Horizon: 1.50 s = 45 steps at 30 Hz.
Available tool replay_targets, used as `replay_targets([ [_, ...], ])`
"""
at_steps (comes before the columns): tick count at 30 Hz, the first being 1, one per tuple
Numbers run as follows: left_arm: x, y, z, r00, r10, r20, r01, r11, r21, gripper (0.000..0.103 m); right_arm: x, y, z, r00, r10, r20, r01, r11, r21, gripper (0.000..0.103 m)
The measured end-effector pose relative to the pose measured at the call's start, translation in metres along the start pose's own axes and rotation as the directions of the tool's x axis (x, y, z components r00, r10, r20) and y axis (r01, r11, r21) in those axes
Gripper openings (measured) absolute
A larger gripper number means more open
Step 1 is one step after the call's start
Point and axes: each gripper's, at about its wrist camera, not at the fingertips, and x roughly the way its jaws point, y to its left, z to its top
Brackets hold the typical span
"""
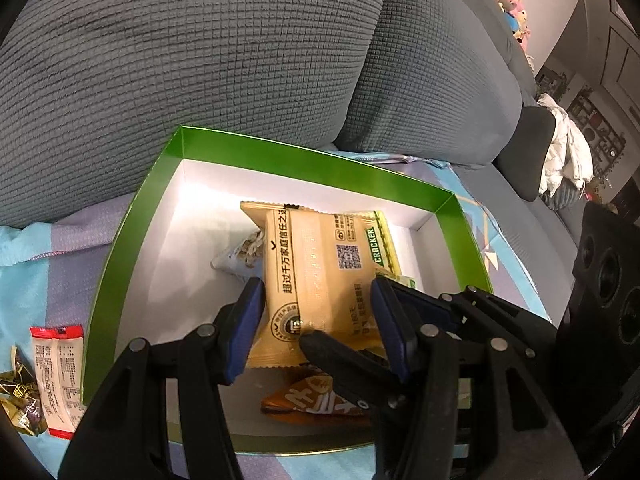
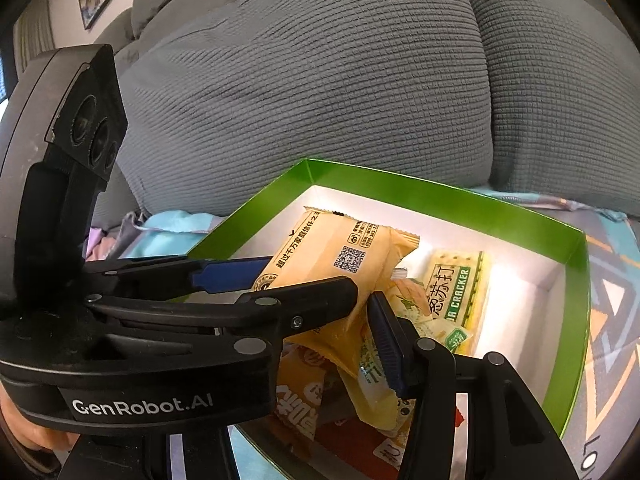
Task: Organize snacks
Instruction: 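Carry the tan pastry bag over the green box and lower it, then open the right gripper to release the pastry bag in the box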
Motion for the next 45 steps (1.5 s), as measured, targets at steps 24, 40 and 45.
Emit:
replay_targets([
  [24, 0.009, -0.001, 0.005, 0.998, 0.059, -0.010, -0.059, 0.998, 0.015, 0.057, -0.001, 0.001, -0.001, 1.000, -0.007, -0.013, 0.007, 1.000, 0.013, 0.053],
  [40, -0.015, -0.011, 0.004, 0.984, 0.164, 0.067, -0.167, 0.985, 0.042, 0.076, -0.023, -0.008, -0.004, 0.998, -0.063, 0.010, 0.062, 0.996, 0.062, 0.062],
  [45, -0.031, -0.012, 0.001, 0.979, 0.171, 0.107, -0.175, 0.984, 0.029, 0.086, -0.040, -0.010, -0.005, 0.996, -0.083, 0.037, 0.080, 0.994, 0.073, 0.062],
])
